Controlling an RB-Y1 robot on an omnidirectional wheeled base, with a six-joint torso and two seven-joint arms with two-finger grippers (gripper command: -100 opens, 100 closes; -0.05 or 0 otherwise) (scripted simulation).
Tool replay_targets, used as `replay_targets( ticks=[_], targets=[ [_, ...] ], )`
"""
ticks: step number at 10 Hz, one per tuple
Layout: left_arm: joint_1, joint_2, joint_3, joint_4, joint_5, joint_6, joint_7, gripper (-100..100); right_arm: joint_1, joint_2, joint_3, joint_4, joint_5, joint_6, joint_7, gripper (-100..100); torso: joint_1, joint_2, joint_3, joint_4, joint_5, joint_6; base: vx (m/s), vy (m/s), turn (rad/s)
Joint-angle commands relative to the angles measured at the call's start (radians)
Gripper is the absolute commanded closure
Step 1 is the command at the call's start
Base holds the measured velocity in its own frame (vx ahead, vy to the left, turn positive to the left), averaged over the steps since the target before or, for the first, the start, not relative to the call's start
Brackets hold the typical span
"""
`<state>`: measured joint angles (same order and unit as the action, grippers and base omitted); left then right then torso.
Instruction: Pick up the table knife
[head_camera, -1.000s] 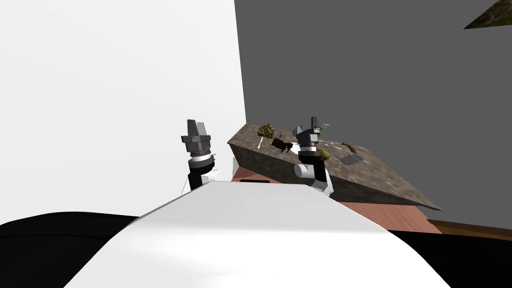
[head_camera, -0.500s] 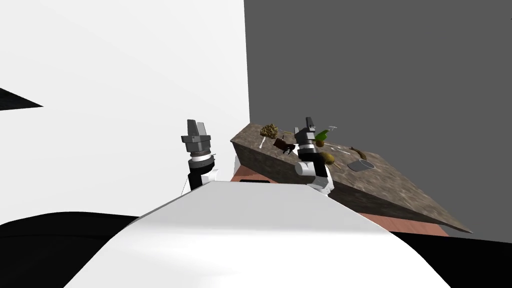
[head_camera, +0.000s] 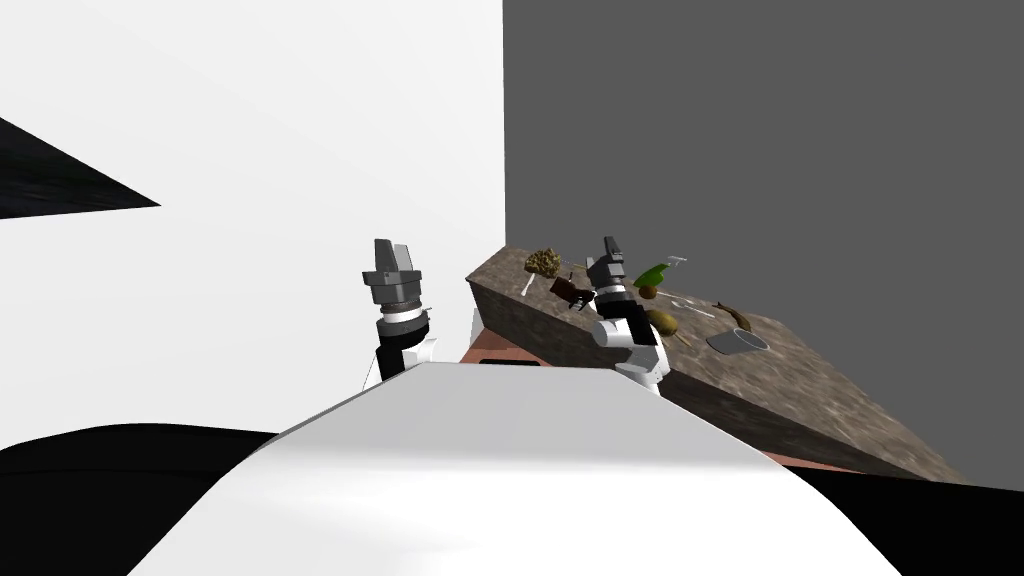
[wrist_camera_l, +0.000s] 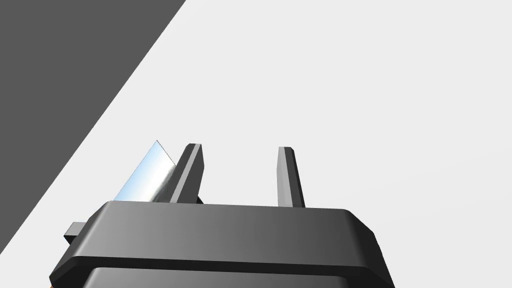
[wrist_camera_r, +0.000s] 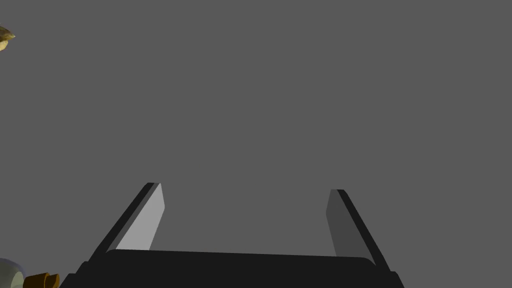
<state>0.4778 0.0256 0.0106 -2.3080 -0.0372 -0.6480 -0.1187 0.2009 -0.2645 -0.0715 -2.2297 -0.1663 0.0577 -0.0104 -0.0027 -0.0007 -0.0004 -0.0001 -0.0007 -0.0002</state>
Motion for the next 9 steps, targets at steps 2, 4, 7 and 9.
replay_targets(
  ticks=[2,4,7,9],
  targets=[
    [0.000,0.000,0.000,0.000,0.000,0.000,0.000,0,-0.009,-0.010,-0.004,0.003,-0.008,0.072,0.010,-100,0.000,0.000,0.000,0.000,0.000,0.001,-0.015,-0.030,0.069],
    [0.000,0.000,0.000,0.000,0.000,0.000,0.000,0,-0.029,-0.028,-0.012,0.012,-0.024,0.135,0.032,-100,0.001,0.000,0.000,0.000,0.000,0.000,-0.020,-0.025,0.203],
    [0.000,0.000,0.000,0.000,0.000,0.000,0.000,0,-0.047,-0.046,-0.021,0.021,-0.041,0.220,0.055,-100,0.001,0.000,0.000,0.000,0.000,0.000,-0.012,-0.026,0.147],
    [0.000,0.000,0.000,0.000,0.000,0.000,0.000,0,-0.063,-0.064,-0.031,0.031,-0.059,0.277,0.079,-100,0.001,-0.001,0.000,0.000,0.000,0.001,-0.009,-0.020,0.140]
  ],
)
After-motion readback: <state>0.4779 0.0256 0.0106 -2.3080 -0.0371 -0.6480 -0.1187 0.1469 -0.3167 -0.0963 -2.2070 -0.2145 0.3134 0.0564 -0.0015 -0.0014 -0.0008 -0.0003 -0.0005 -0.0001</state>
